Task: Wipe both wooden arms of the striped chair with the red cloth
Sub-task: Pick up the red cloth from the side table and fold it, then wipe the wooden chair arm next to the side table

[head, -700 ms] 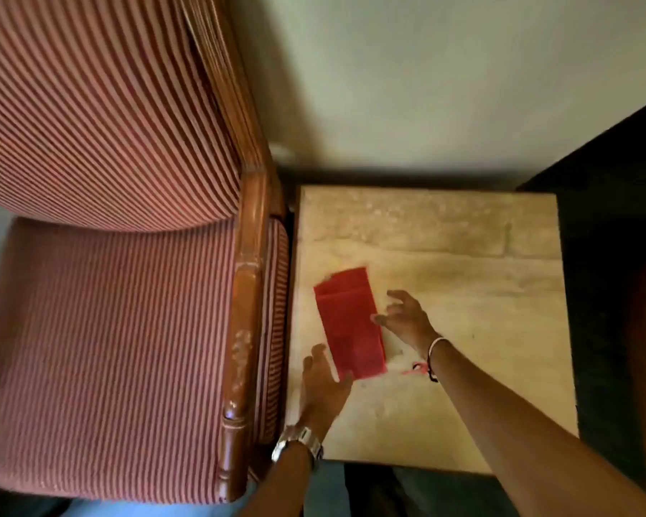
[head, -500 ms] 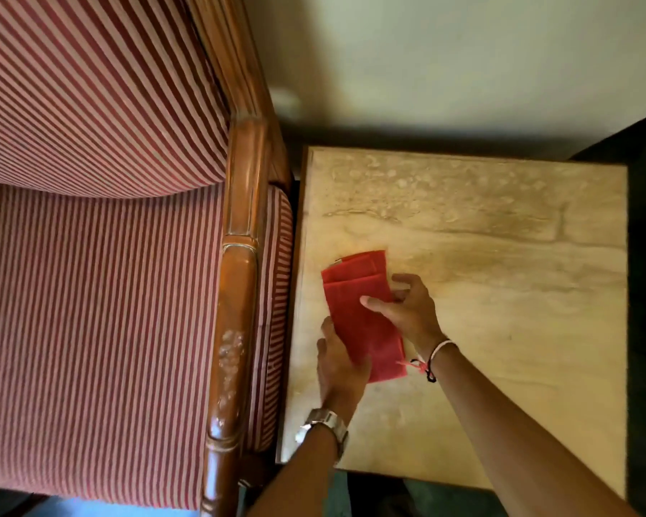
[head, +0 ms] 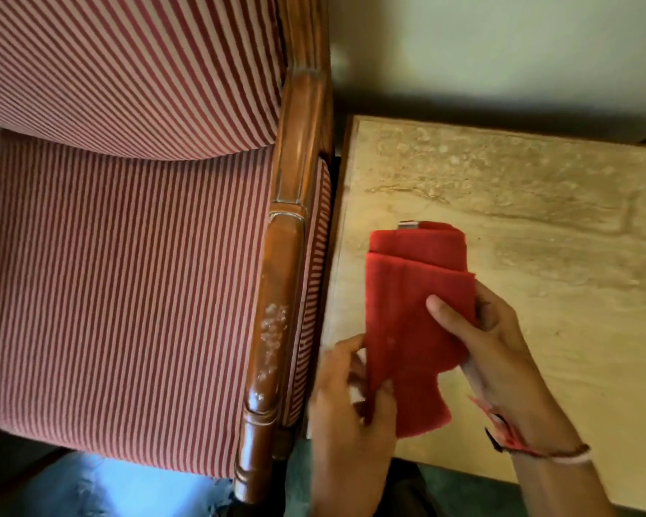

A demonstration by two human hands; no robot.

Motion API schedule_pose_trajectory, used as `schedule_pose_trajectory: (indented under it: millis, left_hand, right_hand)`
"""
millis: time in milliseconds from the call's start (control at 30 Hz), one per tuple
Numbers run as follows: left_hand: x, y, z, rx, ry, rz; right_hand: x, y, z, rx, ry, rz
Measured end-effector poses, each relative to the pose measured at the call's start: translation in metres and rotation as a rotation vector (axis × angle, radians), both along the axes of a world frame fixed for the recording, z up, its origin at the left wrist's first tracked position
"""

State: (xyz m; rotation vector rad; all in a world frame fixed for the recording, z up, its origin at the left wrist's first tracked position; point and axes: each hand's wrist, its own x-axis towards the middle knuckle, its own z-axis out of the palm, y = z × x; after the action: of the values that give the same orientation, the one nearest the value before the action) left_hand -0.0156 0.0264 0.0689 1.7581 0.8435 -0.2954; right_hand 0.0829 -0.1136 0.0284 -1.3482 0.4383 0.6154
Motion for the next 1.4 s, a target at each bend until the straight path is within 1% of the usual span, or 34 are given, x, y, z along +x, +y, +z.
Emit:
schedule_pose_trajectory:
  millis: [67,133,200,233,333,400,433,467,533,567,633,667,700,767,800,900,967,1033,1133,1200,1267,1333,1400]
  left_hand:
    - [-0.018,0.026,0.029,0.036,-0.086,0.09]
    - [-0.037,0.058,0.043,0.086,-0.125,0.161]
    - [-0.053,0.085,0.035,0.145,-0.117,0.162]
    - [-0.061,0.096,0.027,0.182,-0.092,0.118]
    - [-0.071,0.124,0.001,0.238,-0.019,-0.014]
    - [-0.074,0.14,-0.012,0.221,-0.057,-0.07]
    - [-0.076,0.15,-0.016,0.227,-0.086,-0.113]
    - [-0.077,0.16,-0.021,0.246,-0.118,-0.154]
    - [-0.078,0.185,-0.039,0.323,-0.188,-0.246]
    - [-0.074,0.196,-0.052,0.398,-0.212,-0.306]
    - [-0.058,0.219,-0.089,0.643,-0.226,-0.474]
    - [-0.047,0.23,-0.113,0.773,-0.216,-0.572]
    - [-0.037,0.239,-0.135,0.855,-0.191,-0.671]
    - [-0.022,0.253,-0.176,0.951,-0.179,-0.825]
    - [-0.02,0.259,-0.192,0.989,-0.199,-0.863]
    - [-0.02,0.267,-0.22,1.08,-0.288,-0.845]
    - [-0.021,0.267,-0.226,1.101,-0.322,-0.836]
    - [-0.021,0.268,-0.225,1.106,-0.358,-0.818]
    - [-0.023,0.27,-0.225,1.114,-0.382,-0.816]
    - [-0.025,0.267,-0.226,1.127,-0.379,-0.814]
    - [-0.023,0.266,-0.227,1.123,-0.384,-0.814]
    - [-0.019,0.267,-0.226,1.128,-0.371,-0.814]
    - [-0.019,0.266,-0.225,1.123,-0.366,-0.818]
  right_hand:
    - [-0.008,0.023,0.031,0.011,-0.069,0.079]
    - [-0.015,0.055,0.049,-0.013,-0.115,0.126]
    - [-0.024,0.083,0.049,-0.075,-0.133,0.162]
    - [-0.03,0.098,0.046,-0.141,-0.141,0.18]
    - [-0.053,0.133,0.032,-0.502,-0.172,0.227]
    - [-0.069,0.143,0.029,-0.808,-0.308,0.197]
    - [-0.076,0.147,0.031,-0.936,-0.421,0.153]
    - [-0.083,0.153,0.031,-1.019,-0.527,0.118]
    - [-0.098,0.171,0.024,-1.104,-0.625,0.161]
    - [-0.105,0.181,0.017,-1.123,-0.642,0.238]
    - [-0.116,0.202,0.0,-1.123,-0.635,0.374]
    - [-0.116,0.211,-0.01,-1.109,-0.615,0.392]
    - [-0.111,0.217,-0.017,-1.108,-0.599,0.384]
    - [-0.083,0.226,-0.027,-1.155,-0.631,0.362]
    - [-0.063,0.23,-0.03,-1.187,-0.653,0.364]
    - [-0.006,0.234,-0.032,-1.25,-0.695,0.363]
    - [-0.002,0.231,-0.035,-1.258,-0.688,0.343]
    - [-0.042,0.233,-0.032,-1.257,-0.654,0.351]
    - [-0.128,0.234,-0.022,-1.277,-0.592,0.408]
    - [-0.145,0.23,-0.025,-1.299,-0.566,0.408]
    - [-0.111,0.229,-0.029,-1.284,-0.587,0.389]
    - [-0.045,0.233,-0.031,-1.234,-0.654,0.326]
    - [0.019,0.239,-0.028,-1.226,-0.653,0.249]
